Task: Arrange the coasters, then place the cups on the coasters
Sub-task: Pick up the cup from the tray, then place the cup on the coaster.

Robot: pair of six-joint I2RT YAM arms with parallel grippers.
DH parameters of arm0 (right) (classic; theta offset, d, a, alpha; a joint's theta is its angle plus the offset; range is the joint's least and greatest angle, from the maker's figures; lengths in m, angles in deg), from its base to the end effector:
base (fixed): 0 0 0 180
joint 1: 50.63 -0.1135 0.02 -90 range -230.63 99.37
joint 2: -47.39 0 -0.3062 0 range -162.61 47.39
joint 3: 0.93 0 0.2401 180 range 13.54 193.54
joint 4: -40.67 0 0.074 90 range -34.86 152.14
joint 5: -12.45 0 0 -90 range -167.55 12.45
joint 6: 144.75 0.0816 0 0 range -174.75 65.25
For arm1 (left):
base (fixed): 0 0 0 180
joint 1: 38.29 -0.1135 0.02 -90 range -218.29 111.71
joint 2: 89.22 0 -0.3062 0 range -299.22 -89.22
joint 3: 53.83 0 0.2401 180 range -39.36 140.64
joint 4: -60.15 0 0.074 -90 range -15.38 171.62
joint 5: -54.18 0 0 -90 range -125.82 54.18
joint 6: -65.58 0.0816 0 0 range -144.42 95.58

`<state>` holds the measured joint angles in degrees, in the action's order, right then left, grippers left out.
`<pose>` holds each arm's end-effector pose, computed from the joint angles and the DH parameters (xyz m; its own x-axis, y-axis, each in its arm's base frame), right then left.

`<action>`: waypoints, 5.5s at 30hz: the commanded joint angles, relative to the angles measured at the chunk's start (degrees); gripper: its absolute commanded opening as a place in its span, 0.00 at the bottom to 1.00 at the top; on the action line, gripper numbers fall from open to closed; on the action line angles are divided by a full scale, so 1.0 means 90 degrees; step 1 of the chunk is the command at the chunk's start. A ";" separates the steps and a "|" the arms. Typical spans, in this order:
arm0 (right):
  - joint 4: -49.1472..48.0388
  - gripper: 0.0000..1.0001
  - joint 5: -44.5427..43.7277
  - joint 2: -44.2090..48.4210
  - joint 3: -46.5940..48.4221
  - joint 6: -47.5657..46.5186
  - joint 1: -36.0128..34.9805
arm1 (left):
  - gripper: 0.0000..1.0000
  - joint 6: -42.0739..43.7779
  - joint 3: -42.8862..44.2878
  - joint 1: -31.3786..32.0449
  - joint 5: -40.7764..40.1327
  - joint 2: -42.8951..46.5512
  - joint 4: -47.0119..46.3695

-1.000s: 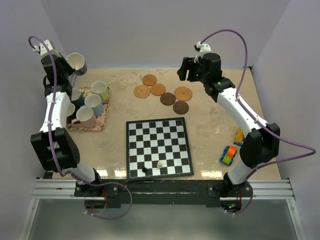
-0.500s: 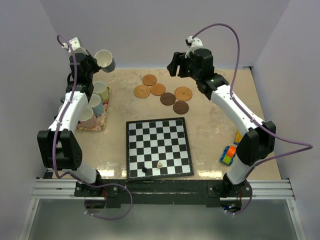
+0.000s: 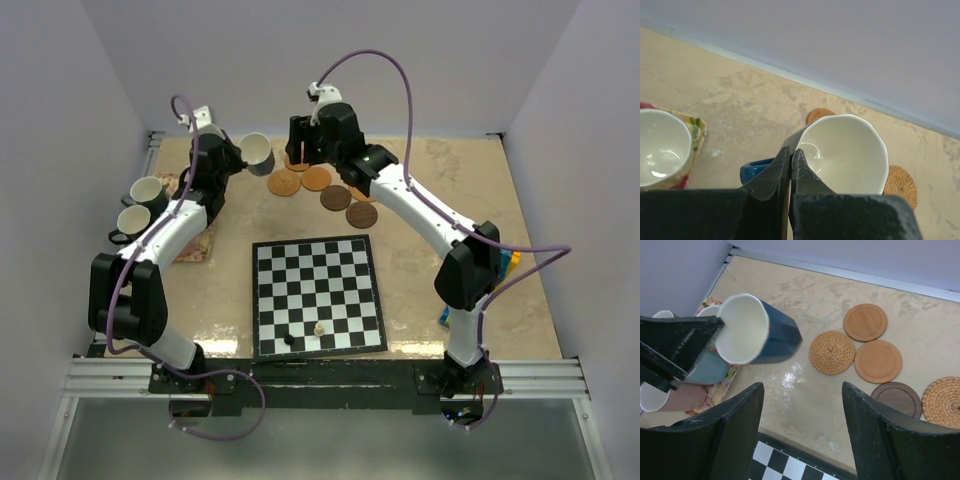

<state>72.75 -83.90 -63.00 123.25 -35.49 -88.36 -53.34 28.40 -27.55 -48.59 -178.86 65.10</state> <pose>0.4066 0.3032 0.4091 -0.4075 0.0992 -0.9078 -0.4139 0.8661 0.2804 0.4024 -0.0580 0.3559 -0.1694 -0.4479 -0.8779 -0.1283 0.8932 -0.4310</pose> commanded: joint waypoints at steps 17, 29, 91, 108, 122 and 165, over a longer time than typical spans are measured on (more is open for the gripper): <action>0.0847 0.60 -0.1745 -0.1718 0.1462 0.0096 -0.0670 | 0.00 -0.0809 -0.1192 0.0974 -0.0934 0.0664 -0.1862; 0.0476 0.37 -0.1355 -0.2012 0.1365 0.0193 -0.0670 | 0.00 -0.0975 -0.1650 0.1062 -0.0895 0.0878 -0.2116; 0.0163 0.00 -0.0945 -0.0039 -0.0618 -0.1721 -0.1061 | 0.36 0.2110 -0.1143 0.0710 0.2816 0.0937 0.1038; -0.0529 0.86 -0.1854 0.0526 -0.1300 -0.0940 -0.0730 | 0.00 0.1944 -0.0061 0.0691 0.1450 0.0158 0.1309; -0.0444 0.84 -0.1090 0.2000 -0.2103 -0.0521 -0.0124 | 0.00 0.2140 0.3172 0.0476 0.1449 -0.2060 0.2365; -0.0599 0.87 -0.1755 0.2812 -0.1673 -0.1906 -0.0124 | 0.00 0.2667 0.5781 0.0105 0.2103 -0.4278 0.3587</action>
<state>68.05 -100.31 -37.71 106.09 -53.43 -89.56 -29.28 75.92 -26.13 -32.35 -218.84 99.83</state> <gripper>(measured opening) 0.863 0.093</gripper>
